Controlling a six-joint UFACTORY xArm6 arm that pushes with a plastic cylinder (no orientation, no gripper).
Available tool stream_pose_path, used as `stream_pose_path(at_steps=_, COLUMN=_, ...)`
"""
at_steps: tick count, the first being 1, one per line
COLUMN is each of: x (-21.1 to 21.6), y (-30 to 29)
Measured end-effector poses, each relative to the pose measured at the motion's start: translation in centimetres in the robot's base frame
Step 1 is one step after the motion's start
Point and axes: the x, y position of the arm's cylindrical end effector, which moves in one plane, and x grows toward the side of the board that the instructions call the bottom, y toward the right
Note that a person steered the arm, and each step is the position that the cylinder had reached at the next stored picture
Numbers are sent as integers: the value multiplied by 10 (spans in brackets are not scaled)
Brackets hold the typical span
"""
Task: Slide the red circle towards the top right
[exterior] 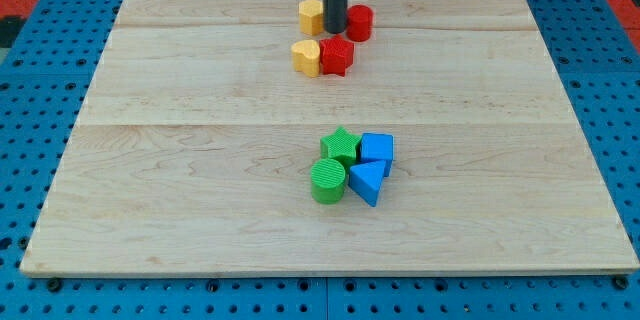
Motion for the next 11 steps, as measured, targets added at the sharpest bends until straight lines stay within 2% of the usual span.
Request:
stream_pose_path(at_steps=1, x=0, y=43)
stream_pose_path(at_steps=2, x=-12, y=47)
stream_pose_path(at_steps=3, x=-49, y=45)
stream_pose_path(at_steps=4, x=-56, y=61)
stream_pose_path(at_steps=5, x=-9, y=82)
stream_pose_path(at_steps=6, x=17, y=96)
stream_pose_path(at_steps=7, x=-13, y=89)
stream_pose_path(at_steps=8, x=-19, y=49)
stream_pose_path(at_steps=9, x=13, y=47)
stream_pose_path(at_steps=11, x=59, y=122)
